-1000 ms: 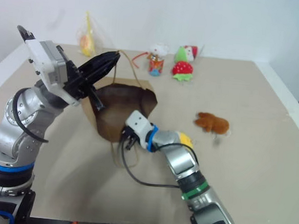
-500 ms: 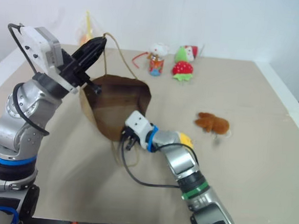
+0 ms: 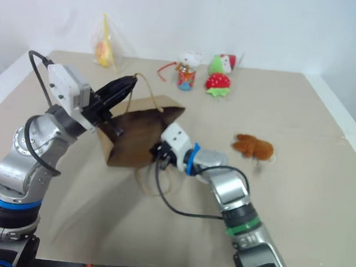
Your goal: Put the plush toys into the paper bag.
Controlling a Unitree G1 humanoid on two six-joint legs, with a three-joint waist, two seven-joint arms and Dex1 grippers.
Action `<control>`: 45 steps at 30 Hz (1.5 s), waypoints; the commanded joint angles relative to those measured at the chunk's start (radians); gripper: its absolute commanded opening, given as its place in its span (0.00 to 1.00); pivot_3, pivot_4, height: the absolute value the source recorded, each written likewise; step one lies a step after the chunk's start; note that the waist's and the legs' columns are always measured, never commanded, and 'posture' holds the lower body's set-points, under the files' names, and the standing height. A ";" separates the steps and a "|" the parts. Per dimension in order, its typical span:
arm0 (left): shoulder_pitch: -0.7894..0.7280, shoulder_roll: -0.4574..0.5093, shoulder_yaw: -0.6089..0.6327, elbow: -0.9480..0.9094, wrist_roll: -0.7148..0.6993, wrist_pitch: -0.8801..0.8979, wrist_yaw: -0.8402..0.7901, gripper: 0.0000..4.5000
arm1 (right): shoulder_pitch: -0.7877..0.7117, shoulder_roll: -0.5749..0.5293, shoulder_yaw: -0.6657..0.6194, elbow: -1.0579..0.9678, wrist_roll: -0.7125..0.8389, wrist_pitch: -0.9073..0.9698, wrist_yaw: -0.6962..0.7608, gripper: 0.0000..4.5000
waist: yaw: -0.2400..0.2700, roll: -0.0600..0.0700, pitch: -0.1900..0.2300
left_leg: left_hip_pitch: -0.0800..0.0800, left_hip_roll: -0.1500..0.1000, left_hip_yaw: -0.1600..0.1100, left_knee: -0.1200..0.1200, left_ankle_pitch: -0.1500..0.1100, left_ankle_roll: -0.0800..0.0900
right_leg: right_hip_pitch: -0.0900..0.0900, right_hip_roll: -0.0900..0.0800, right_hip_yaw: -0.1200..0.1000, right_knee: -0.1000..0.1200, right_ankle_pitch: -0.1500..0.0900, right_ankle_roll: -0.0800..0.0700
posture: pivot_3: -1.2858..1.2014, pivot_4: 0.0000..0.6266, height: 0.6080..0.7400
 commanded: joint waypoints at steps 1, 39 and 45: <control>0.012 0.007 0.001 -0.038 0.012 -0.028 -0.011 0.00 | -0.004 -0.101 -0.073 -0.158 0.096 0.048 0.107 0.49 | 0.000 0.000 0.000 | 0.000 0.000 0.000 0.000 0.000 0.000 | 0.000 0.000 0.000 0.000 0.000 0.000 | 0.52 0.24 1.00; 0.041 0.004 -0.022 -0.042 0.020 -0.029 -0.041 0.00 | 0.170 -0.511 -0.216 -0.067 0.155 -0.154 0.356 0.02 | 0.000 0.000 0.000 | 0.001 -0.002 0.000 0.000 0.000 0.000 | 0.000 0.000 0.000 -0.001 -0.001 0.000 | 0.52 0.24 1.00; 0.036 -0.001 -0.024 -0.033 0.022 -0.026 -0.036 0.00 | -0.011 -0.444 -0.288 -0.154 0.369 0.088 0.302 0.02 | 0.000 0.000 0.001 | 0.002 -0.002 0.000 0.000 0.000 0.000 | 0.000 0.001 0.000 0.000 0.000 0.000 | 0.52 0.24 1.00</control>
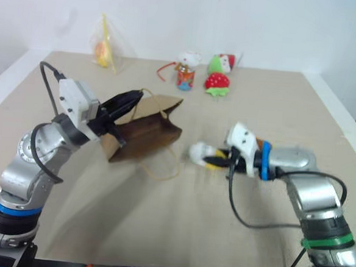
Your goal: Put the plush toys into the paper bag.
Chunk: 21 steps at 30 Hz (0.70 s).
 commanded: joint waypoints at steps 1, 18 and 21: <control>-0.015 -0.003 0.009 -0.026 -0.002 -0.007 0.004 0.00 | -0.084 0.037 -0.053 -0.123 0.169 0.168 -0.032 0.02 | 0.001 0.000 0.000 | 0.000 0.000 -0.001 0.000 0.000 0.000 | 0.000 0.000 0.000 0.000 0.000 0.000 | 0.52 0.24 1.00; -0.029 -0.037 -0.008 -0.055 0.008 0.014 0.035 0.00 | -0.317 0.458 0.298 0.079 -0.070 0.124 -0.366 0.02 | 0.000 0.000 0.000 | -0.001 0.002 0.000 0.000 0.001 0.001 | -0.001 0.001 0.000 0.000 0.001 -0.001 | 0.52 0.24 1.00; -0.025 -0.039 -0.009 -0.062 0.010 0.018 0.041 0.00 | -0.348 0.505 0.320 0.159 -0.124 0.085 -0.387 0.02 | 0.000 0.000 0.000 | -0.002 0.003 0.000 0.000 0.001 0.000 | -0.001 0.000 0.000 0.000 0.001 -0.001 | 0.52 0.24 1.00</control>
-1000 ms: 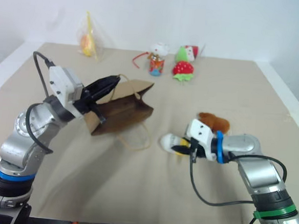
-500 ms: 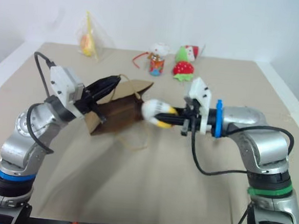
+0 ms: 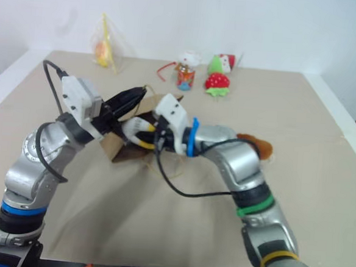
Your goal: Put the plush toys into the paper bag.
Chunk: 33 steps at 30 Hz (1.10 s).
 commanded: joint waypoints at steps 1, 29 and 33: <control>-0.007 -0.004 0.003 -0.052 0.002 -0.003 0.012 0.00 | -0.047 0.027 0.024 0.058 -0.073 -0.071 -0.018 0.02 | 0.000 0.000 0.000 | 0.000 0.000 0.000 0.000 0.000 0.000 | 0.000 0.000 0.000 0.000 0.000 0.000 | 0.52 0.24 1.00; -0.017 0.000 -0.012 -0.031 -0.002 0.000 0.003 0.00 | 0.176 -0.518 -0.385 -0.065 0.045 -0.002 0.228 1.00 | -0.004 0.000 0.000 | 0.002 -0.004 0.000 0.000 0.000 0.001 | 0.001 -0.003 0.000 -0.001 0.000 0.001 | 0.52 0.24 1.00; -0.026 -0.003 -0.012 -0.025 -0.001 -0.001 -0.002 0.00 | 0.207 -0.547 -0.375 0.156 -0.113 -0.184 0.111 1.00 | -0.003 0.000 0.000 | 0.002 -0.004 0.000 0.000 0.000 0.001 | 0.001 -0.001 0.000 -0.001 0.000 0.001 | 0.52 0.24 1.00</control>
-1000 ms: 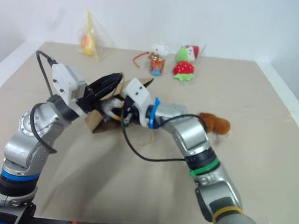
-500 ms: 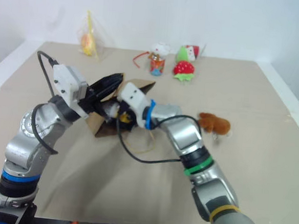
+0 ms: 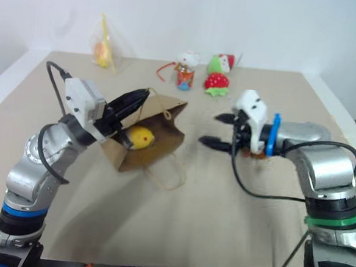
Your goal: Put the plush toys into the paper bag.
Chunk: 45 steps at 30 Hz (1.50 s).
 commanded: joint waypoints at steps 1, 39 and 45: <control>-0.029 -0.002 0.008 -0.008 -0.001 -0.010 -0.003 0.00 | 0.034 -0.039 -0.014 0.200 -0.165 -0.197 -0.114 1.00 | 0.001 0.000 0.000 | 0.000 0.000 0.000 0.000 0.000 0.000 | 0.000 0.000 0.000 0.000 0.000 0.000 | 0.52 0.24 1.00; -0.071 -0.026 0.007 0.022 0.010 -0.003 0.006 0.00 | 0.017 -0.078 0.028 -0.212 0.053 0.095 0.148 0.03 | 0.001 -0.001 -0.001 | -0.001 -0.001 -0.001 -0.001 0.001 0.002 | 0.000 0.002 0.004 0.000 0.001 0.004 | 0.52 0.24 1.00; -0.078 -0.040 0.001 0.025 0.016 -0.003 0.015 0.00 | -0.083 0.119 0.130 -0.262 0.077 0.140 0.035 0.03 | 0.003 -0.001 -0.001 | 0.000 0.001 -0.001 0.000 0.001 0.002 | 0.001 0.002 0.003 0.000 0.001 0.003 | 0.52 0.24 1.00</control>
